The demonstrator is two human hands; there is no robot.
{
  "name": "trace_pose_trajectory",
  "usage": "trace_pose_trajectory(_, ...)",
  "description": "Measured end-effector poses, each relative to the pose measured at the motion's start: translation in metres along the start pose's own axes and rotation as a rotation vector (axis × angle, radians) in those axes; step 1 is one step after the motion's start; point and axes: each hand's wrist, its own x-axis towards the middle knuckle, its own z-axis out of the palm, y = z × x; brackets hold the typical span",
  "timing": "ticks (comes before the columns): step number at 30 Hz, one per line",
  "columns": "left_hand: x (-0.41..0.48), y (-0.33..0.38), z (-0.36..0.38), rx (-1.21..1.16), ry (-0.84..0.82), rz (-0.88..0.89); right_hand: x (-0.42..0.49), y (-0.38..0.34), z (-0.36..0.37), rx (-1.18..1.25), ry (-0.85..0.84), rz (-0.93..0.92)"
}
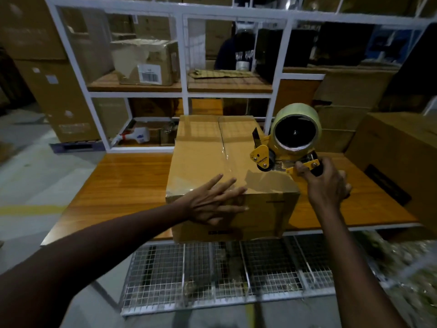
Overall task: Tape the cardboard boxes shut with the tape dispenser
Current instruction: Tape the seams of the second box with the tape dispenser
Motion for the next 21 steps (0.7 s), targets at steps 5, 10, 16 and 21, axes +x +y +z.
trace_pose_trajectory(5,0.054,0.004,-0.004,-0.041,-0.092,-0.073,0.003,0.006,-0.013,0.005,0.043,0.034)
trace_pose_trajectory(10,0.058,0.010,0.002,-0.076,-0.172,-0.044,0.003,0.016,-0.026,-0.004,0.059,0.054)
trace_pose_trajectory(16,0.109,0.014,-0.014,-0.053,-0.052,-0.066,0.004,0.027,-0.040,0.014,0.086,0.095)
trace_pose_trajectory(21,0.134,0.026,-0.009,-0.048,-0.072,-0.029,0.011,0.044,-0.050,0.016,0.093,0.103)
